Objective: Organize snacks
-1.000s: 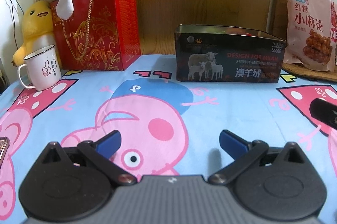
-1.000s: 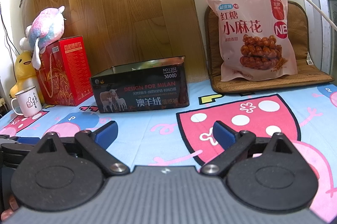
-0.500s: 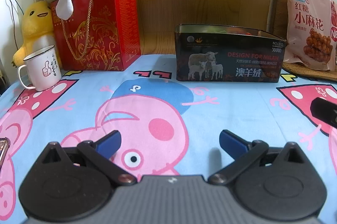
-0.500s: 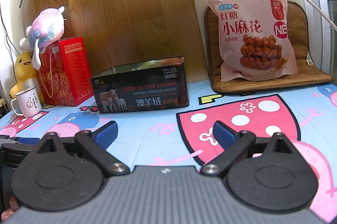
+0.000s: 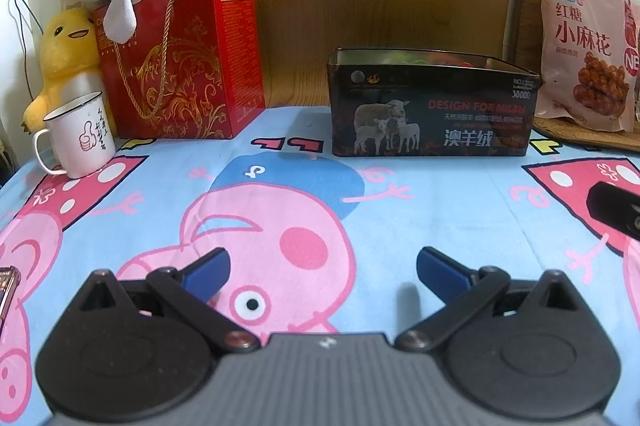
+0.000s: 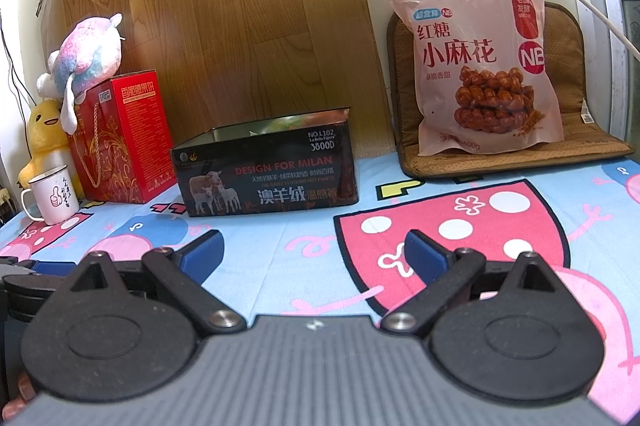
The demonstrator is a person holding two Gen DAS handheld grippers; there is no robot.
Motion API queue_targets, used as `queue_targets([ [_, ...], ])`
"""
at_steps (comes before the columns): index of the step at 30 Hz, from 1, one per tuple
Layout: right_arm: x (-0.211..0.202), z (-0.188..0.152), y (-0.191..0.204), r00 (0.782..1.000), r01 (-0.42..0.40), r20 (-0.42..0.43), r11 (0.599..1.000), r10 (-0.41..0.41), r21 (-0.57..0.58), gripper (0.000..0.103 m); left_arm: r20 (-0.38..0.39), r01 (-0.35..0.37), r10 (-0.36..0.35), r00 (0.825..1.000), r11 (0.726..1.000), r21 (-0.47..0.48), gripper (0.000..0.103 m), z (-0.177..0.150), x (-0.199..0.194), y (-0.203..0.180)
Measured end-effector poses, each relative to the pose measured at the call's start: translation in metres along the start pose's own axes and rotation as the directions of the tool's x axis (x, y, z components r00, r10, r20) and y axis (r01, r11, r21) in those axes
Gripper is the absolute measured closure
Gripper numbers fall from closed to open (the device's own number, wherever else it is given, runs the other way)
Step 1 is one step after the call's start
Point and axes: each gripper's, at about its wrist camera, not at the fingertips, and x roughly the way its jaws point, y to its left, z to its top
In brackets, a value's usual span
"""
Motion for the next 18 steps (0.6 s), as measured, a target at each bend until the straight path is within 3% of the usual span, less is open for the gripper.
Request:
queue_targets([
  [18, 0.0, 0.0, 0.0, 1.0, 0.0, 0.0, 1.0, 0.0, 0.0, 0.005, 0.002, 0.006, -0.006, 1.0, 1.0, 0.0, 0.0, 0.0004, -0.0005, -0.0009],
])
